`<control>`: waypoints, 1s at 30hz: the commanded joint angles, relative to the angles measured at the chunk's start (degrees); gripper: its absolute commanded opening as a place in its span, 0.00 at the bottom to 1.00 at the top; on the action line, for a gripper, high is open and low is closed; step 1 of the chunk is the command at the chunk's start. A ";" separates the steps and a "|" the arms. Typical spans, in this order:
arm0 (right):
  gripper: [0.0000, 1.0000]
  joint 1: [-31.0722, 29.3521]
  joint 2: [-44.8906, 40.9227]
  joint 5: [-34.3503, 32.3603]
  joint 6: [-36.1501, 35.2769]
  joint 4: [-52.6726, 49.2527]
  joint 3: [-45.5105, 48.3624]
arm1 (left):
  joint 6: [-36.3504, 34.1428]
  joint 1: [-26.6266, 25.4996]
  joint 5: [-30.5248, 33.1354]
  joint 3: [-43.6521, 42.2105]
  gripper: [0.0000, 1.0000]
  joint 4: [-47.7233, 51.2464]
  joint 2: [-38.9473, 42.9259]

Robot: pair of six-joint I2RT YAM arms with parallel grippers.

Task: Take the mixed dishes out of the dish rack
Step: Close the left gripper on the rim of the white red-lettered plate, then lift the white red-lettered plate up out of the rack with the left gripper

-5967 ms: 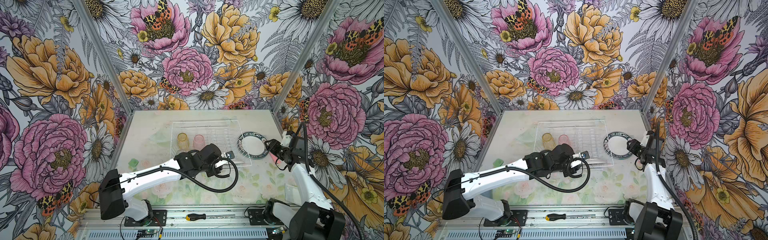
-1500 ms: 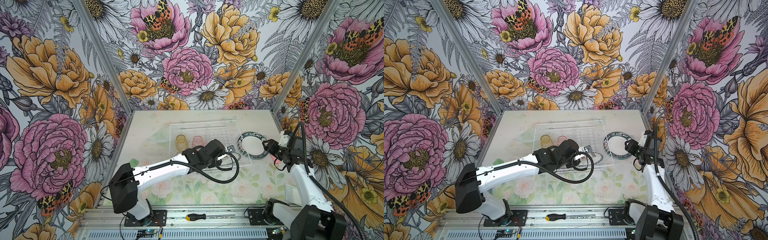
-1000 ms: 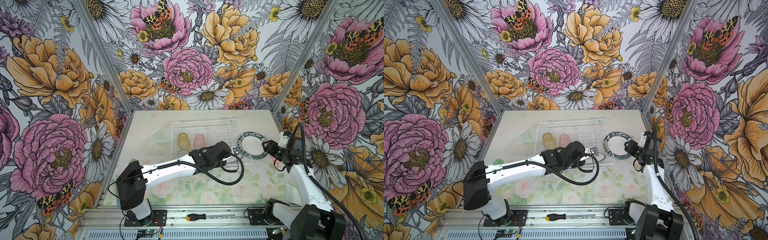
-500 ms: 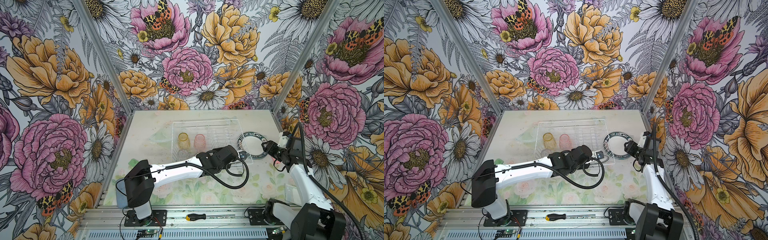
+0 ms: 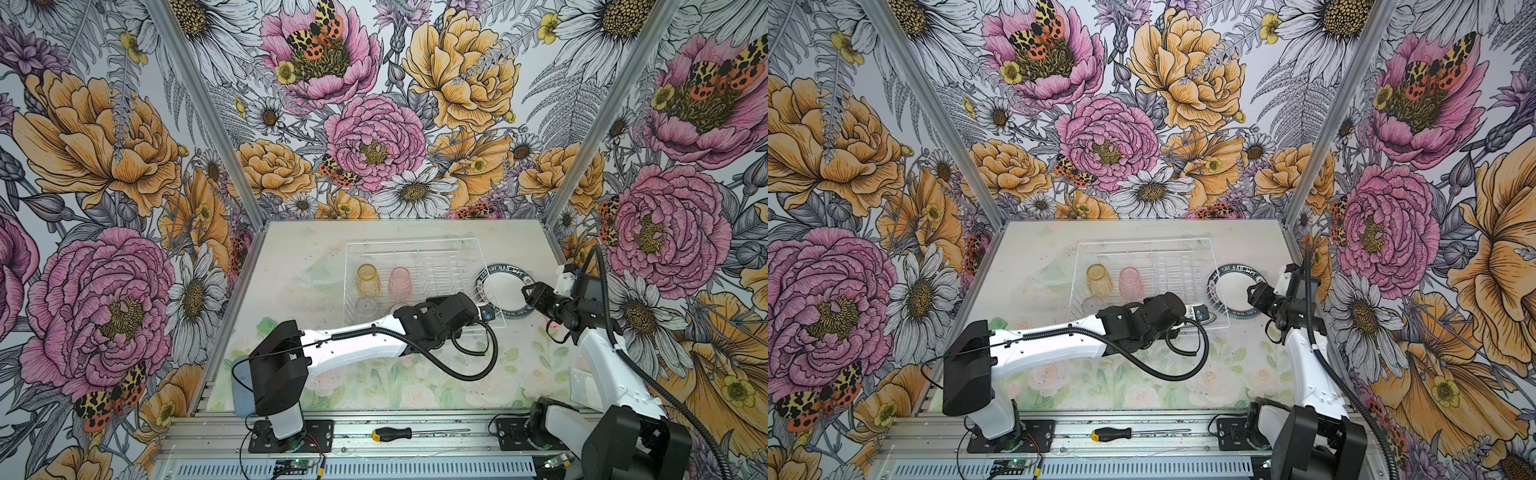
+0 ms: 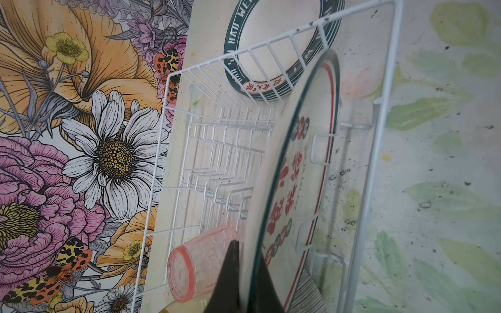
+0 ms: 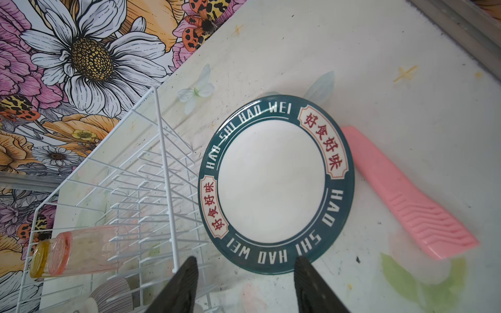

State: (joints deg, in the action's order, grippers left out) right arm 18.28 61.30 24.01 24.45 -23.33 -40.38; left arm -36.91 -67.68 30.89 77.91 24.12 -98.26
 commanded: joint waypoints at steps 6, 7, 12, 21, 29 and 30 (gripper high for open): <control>0.59 -0.73 0.73 0.58 -0.34 1.97 0.65 | -4.29 -0.17 5.29 2.01 0.00 -10.63 4.21; 0.59 -0.79 0.82 0.72 -0.31 1.99 0.63 | -4.46 -0.17 5.47 1.95 0.00 -10.76 4.35; 0.59 -1.06 0.86 0.84 -0.29 2.15 0.59 | -5.18 -0.26 6.91 1.86 0.00 -11.20 4.89; 0.59 -1.32 0.51 0.71 -0.22 2.15 0.64 | -6.16 -0.24 9.37 0.95 0.00 -11.54 8.13; 0.59 -1.67 0.19 0.95 -0.18 2.13 0.40 | -3.18 0.17 6.65 0.20 0.00 -10.47 12.56; 0.59 -1.79 0.12 1.24 -0.19 2.15 0.40 | -2.28 0.33 5.78 0.32 0.00 -10.11 13.09</control>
State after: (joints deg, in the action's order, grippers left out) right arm 17.04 62.00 24.23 24.47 -23.27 -39.90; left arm -41.74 -67.94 37.04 77.93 16.86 -88.12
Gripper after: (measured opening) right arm 0.587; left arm 0.082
